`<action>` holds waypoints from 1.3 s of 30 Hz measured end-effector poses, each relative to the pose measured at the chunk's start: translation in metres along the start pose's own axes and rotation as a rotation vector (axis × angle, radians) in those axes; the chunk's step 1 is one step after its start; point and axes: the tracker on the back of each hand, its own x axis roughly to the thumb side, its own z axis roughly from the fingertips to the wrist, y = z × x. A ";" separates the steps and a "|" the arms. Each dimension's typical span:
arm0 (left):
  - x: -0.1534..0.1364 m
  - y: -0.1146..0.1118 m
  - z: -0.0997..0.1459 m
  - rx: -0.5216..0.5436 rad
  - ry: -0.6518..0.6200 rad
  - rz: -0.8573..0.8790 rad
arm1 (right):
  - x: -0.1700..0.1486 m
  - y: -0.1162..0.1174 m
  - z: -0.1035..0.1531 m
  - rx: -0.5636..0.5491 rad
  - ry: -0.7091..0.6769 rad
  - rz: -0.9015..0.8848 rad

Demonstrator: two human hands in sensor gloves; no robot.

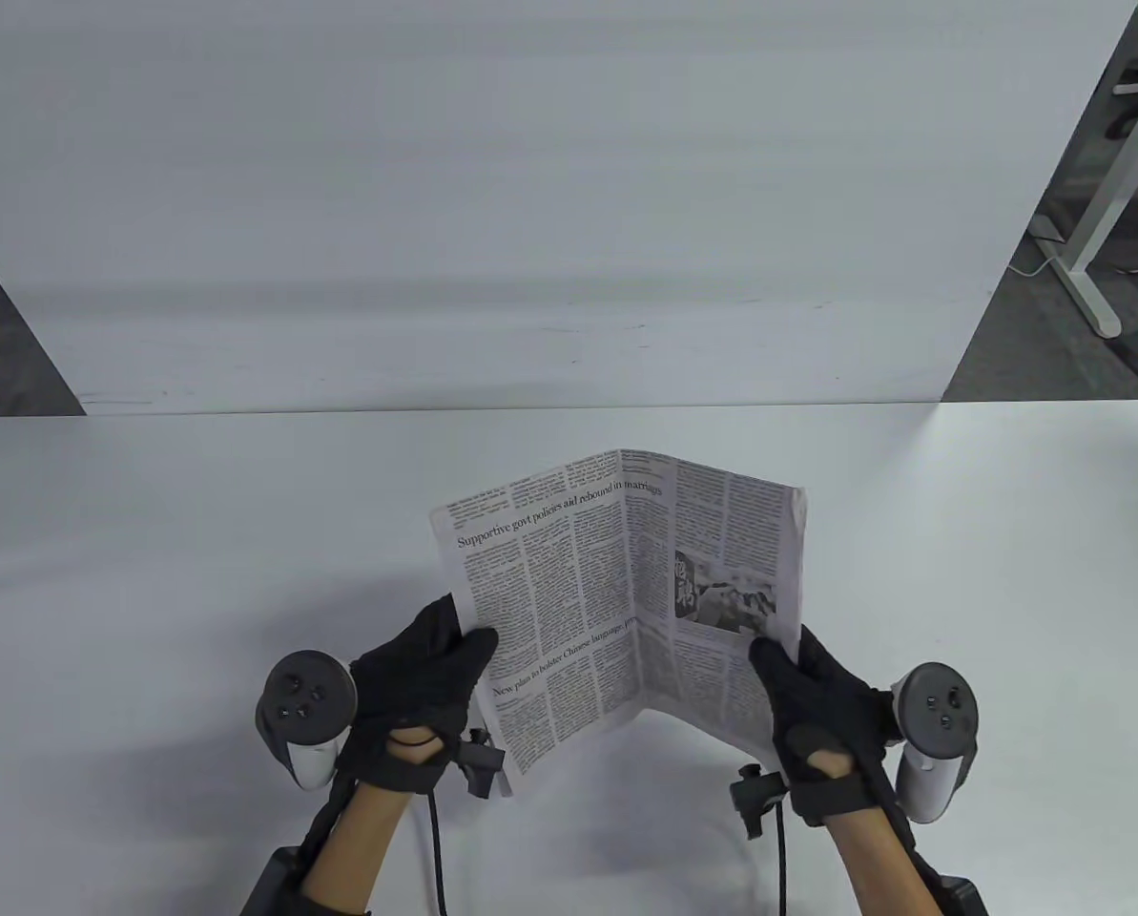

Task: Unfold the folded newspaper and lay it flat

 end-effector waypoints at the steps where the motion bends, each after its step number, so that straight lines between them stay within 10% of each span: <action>1: -0.005 0.002 -0.002 0.002 0.010 0.000 | -0.003 -0.004 -0.002 0.000 0.011 -0.010; 15: -0.031 0.019 -0.007 0.012 0.113 0.011 | -0.008 -0.018 -0.013 0.083 -0.011 -0.073; 21: 0.026 0.051 -0.015 0.150 -0.055 -0.301 | 0.012 -0.011 -0.007 0.129 -0.091 0.057; 32: 0.106 -0.027 -0.046 -0.480 -0.212 -0.590 | 0.027 0.018 0.003 0.358 -0.179 0.151; 39: 0.096 -0.040 -0.049 -0.504 -0.236 -0.517 | 0.025 0.006 -0.003 0.325 -0.150 0.189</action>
